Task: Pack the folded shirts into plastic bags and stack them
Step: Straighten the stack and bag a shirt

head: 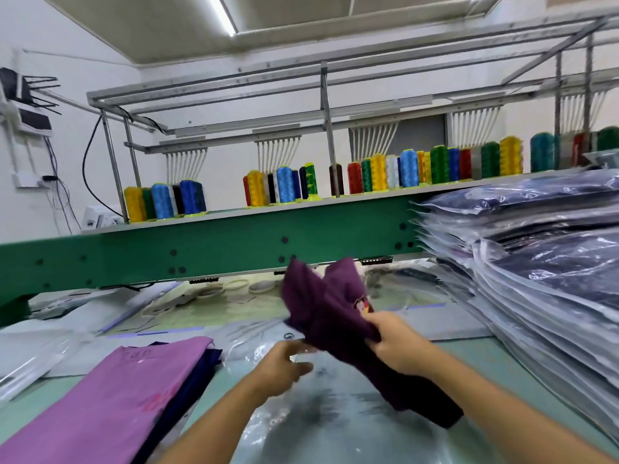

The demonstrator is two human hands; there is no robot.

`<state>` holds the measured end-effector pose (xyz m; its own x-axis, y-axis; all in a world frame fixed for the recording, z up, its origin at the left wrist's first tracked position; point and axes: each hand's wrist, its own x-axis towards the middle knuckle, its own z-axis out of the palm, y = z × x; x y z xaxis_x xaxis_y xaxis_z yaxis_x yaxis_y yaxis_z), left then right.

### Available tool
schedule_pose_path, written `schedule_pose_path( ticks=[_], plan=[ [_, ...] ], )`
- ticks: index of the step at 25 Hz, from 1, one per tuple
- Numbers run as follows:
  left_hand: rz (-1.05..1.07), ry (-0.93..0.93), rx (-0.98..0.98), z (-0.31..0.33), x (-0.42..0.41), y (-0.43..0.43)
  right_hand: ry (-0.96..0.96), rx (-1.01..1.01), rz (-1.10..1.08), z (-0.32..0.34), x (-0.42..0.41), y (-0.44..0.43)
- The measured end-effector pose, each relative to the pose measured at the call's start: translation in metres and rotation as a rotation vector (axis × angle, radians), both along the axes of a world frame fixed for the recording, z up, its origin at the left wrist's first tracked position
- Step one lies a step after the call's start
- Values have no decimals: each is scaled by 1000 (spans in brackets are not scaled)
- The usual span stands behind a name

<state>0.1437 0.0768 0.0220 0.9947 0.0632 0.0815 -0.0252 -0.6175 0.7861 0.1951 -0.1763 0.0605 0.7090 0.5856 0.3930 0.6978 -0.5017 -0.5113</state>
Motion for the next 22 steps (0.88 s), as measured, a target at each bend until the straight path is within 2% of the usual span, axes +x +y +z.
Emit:
schedule_pose_path(
  ticks=[2,4,7,11,13,18,22],
  plan=[
    [119,21,-237,-1,2,-5,-11,-152,3,-20,-4,-7],
    [226,30,-372,-4,4,-5,8,-230,11,-29,-5,-14],
    [288,-34,-487,0,9,-6,7,-327,26,-27,-2,-21],
    [186,-110,-516,18,18,-2,-25,-466,47,-22,0,-21],
    [163,-151,-410,25,21,-1,-17,-495,62,-18,0,-19],
    [75,-339,89,38,28,-13,-135,-619,106,-8,1,-4],
    [115,-472,391,50,26,-25,-158,-697,88,-3,3,10]
  ],
)
